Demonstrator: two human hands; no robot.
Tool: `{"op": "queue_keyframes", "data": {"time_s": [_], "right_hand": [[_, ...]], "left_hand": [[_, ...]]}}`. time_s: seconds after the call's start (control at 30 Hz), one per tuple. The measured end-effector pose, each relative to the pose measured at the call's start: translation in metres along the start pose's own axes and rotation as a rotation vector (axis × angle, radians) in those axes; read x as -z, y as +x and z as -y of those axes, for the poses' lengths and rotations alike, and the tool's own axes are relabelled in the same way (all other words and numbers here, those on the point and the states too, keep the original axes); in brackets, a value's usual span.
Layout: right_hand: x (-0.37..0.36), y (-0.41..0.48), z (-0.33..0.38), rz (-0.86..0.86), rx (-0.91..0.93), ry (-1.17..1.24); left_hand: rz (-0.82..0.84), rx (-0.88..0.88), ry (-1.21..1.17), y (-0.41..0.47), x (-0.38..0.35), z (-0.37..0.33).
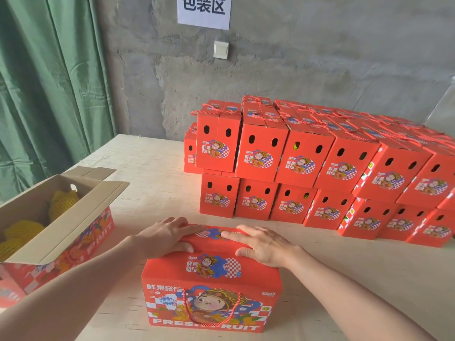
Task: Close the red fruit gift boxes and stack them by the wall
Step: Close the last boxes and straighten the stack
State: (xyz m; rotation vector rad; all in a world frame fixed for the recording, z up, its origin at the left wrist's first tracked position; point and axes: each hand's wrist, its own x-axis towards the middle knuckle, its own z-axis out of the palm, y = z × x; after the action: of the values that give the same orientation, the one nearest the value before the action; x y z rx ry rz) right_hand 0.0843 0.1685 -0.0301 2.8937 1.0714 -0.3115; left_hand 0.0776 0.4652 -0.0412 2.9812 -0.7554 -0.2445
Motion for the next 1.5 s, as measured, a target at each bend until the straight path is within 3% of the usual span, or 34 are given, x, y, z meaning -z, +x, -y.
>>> {"op": "queue_keyframes", "data": {"time_s": [0.23, 0.37, 0.57, 0.7, 0.9, 1.1, 1.3, 1.5], "right_hand": [[-0.019, -0.033, -0.023, -0.063, -0.053, 0.234], [-0.014, -0.039, -0.028, -0.009, -0.069, 0.264], [-0.018, -0.037, -0.021, -0.122, -0.074, 0.368], [-0.020, -0.036, -0.020, -0.121, -0.073, 0.418], [-0.017, -0.035, -0.015, -0.159, -0.117, 0.382], [-0.007, -0.021, -0.002, -0.030, -0.218, 0.098], [-0.011, -0.015, 0.005, -0.076, -0.203, 0.111], [-0.013, -0.014, 0.005, -0.151, -0.162, 0.084]], "left_hand": [[-0.008, 0.092, -0.336, -0.016, -0.009, 0.021], [0.040, 0.076, -0.289, -0.012, -0.007, 0.019], [-0.060, 0.066, -0.211, -0.014, -0.010, 0.017], [0.014, 0.079, -0.193, -0.012, -0.007, 0.019], [0.075, 0.040, -0.171, -0.016, 0.000, 0.015], [0.072, 0.017, -0.076, -0.017, 0.001, 0.013], [0.161, 0.032, 0.080, -0.011, 0.010, 0.012], [-0.006, 0.057, 0.007, 0.012, 0.002, -0.028]]}}
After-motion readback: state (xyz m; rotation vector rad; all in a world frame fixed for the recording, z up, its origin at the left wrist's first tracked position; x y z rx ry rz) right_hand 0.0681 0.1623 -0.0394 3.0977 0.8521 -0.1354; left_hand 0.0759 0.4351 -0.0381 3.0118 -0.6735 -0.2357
